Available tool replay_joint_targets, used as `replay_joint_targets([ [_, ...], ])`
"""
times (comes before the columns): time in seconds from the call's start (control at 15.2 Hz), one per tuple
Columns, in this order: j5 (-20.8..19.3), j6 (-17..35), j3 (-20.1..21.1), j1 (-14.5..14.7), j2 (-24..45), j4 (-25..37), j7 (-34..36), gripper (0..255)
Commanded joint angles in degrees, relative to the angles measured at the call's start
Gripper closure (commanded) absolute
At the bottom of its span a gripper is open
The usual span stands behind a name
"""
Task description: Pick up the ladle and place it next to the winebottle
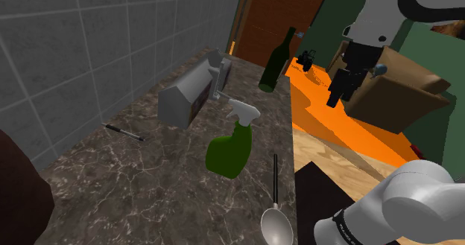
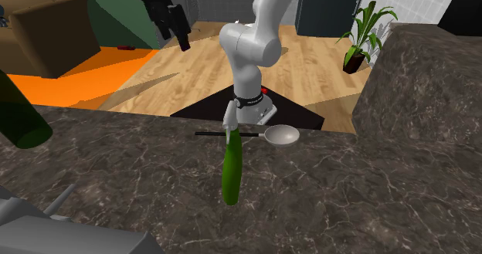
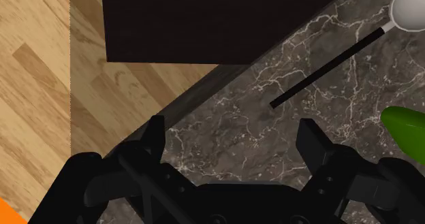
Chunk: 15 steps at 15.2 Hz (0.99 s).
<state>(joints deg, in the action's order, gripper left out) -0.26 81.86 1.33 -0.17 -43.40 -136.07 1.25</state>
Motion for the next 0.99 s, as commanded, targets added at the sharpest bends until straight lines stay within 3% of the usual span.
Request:
replay_joint_targets([
  [0.0,0.0,0.0,0.0,0.0,0.0,0.0,0.0,0],
  [0.46,9.5,7.0,8.6,-1.4,-16.1,-16.7,18.7,0],
  [0.92,23.6,14.7,23.0,1.2,-27.4,-28.5,39.4,0],
])
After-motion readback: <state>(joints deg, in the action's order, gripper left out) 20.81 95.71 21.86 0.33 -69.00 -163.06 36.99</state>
